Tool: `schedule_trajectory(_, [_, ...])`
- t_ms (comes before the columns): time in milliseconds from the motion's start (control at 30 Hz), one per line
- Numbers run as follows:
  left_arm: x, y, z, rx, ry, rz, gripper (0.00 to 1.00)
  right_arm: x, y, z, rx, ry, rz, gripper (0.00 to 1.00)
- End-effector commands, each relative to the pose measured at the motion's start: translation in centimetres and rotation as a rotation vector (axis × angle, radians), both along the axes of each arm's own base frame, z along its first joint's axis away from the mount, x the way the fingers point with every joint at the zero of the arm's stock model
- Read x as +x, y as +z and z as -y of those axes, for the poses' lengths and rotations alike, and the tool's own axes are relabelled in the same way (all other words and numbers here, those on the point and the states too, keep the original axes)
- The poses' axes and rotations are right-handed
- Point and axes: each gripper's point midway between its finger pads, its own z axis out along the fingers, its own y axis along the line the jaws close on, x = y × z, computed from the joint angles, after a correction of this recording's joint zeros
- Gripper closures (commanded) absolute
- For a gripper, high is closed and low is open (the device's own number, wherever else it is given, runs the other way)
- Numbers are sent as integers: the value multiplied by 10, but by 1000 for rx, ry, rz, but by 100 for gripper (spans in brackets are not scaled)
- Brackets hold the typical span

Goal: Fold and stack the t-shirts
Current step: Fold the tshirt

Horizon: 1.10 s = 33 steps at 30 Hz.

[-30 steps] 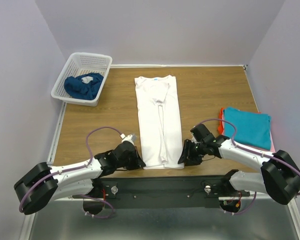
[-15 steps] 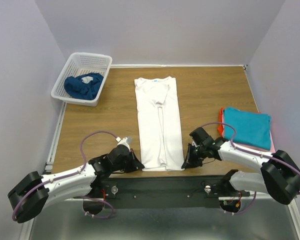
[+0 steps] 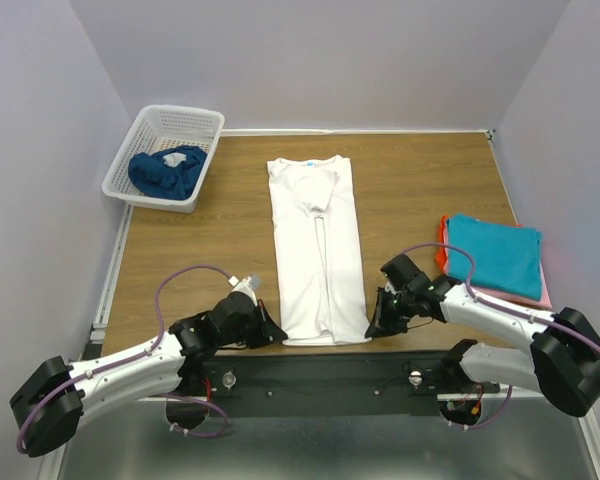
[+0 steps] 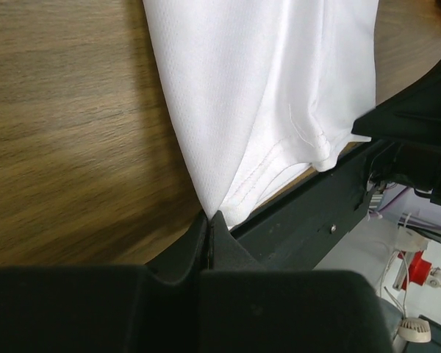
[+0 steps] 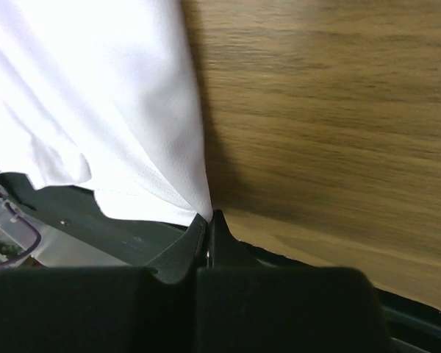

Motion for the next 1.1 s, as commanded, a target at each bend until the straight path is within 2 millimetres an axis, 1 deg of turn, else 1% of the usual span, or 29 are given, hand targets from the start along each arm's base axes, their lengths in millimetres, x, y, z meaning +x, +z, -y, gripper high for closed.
schedule_trajectory(0, [9, 22, 10, -48, 2, 49, 100, 25, 27, -6, 8, 36, 153, 99])
schedule_trajectory(67, [14, 27, 13, -67, 15, 70, 100, 36, 33, -7, 2, 40, 204, 99])
schedule_trajectory(100, [19, 31, 15, -80, 30, 96, 100, 44, 40, -9, -1, 48, 239, 99])
schedule_trajectory(167, [24, 34, 16, -88, 48, 106, 100, 56, 42, -7, -35, 27, 273, 99])
schedule_trajectory(233, [31, 46, 20, -107, 64, 138, 100, 70, 54, -14, -30, 29, 326, 99])
schedule_trajectory(267, [39, 54, 20, -105, 87, 172, 100, 81, 62, -17, -39, 30, 362, 99])
schedule_trajectory(300, [43, 58, 20, -108, 100, 182, 100, 88, 67, -18, -45, 30, 386, 99])
schedule_trajectory(333, [48, 61, 19, -98, 103, 210, 100, 94, 70, -19, -55, 29, 404, 99])
schedule_trajectory(400, [63, 80, 22, -115, 129, 270, 100, 111, 72, -16, -113, 19, 450, 99])
schedule_trajectory(433, [69, 80, 22, -95, 130, 283, 100, 122, 83, -20, -112, 12, 483, 99])
schedule_trajectory(467, [79, 81, 19, -68, 137, 307, 100, 131, 87, -19, -135, -2, 508, 99])
schedule_trajectory(500, [86, 84, 21, -45, 132, 316, 100, 137, 85, -19, -156, -5, 512, 99])
schedule_trajectory(533, [98, 84, 17, -14, 144, 336, 100, 148, 94, -21, -166, -23, 545, 99])
schedule_trajectory(600, [112, 85, 16, 15, 141, 359, 100, 157, 95, -23, -187, -29, 563, 99])
schedule_trajectory(633, [119, 87, 21, 17, 124, 361, 100, 163, 97, -21, -207, -24, 581, 99])
schedule_trajectory(667, [125, 87, 21, 28, 119, 369, 100, 171, 93, -17, -251, -39, 591, 99])
schedule_trajectory(700, [142, 88, 17, 65, 133, 385, 100, 180, 101, -18, -254, -53, 617, 99])
schedule_trajectory(733, [148, 88, 15, 78, 141, 387, 100, 186, 100, -19, -262, -55, 625, 99])
schedule_trajectory(767, [154, 90, 15, 86, 146, 393, 100, 193, 107, -22, -254, -62, 645, 99])
schedule_trajectory(800, [164, 95, 15, 94, 150, 414, 100, 197, 108, -24, -253, -62, 652, 99])
schedule_trajectory(833, [170, 97, 15, 99, 162, 425, 100, 201, 109, -25, -252, -66, 661, 99])
schedule_trajectory(867, [174, 99, 15, 102, 164, 433, 100, 207, 107, -27, -255, -66, 660, 99])
schedule_trajectory(900, [177, 101, 16, 103, 163, 443, 100, 211, 108, -29, -252, -66, 667, 99])
schedule_trajectory(933, [185, 104, 15, 113, 173, 453, 100, 218, 115, -32, -249, -64, 685, 99])
schedule_trajectory(1000, [192, 104, 13, 124, 179, 458, 100, 227, 113, -33, -260, -67, 686, 99])
schedule_trajectory(1067, [202, 104, 11, 134, 180, 468, 100, 237, 120, -33, -257, -79, 706, 99])
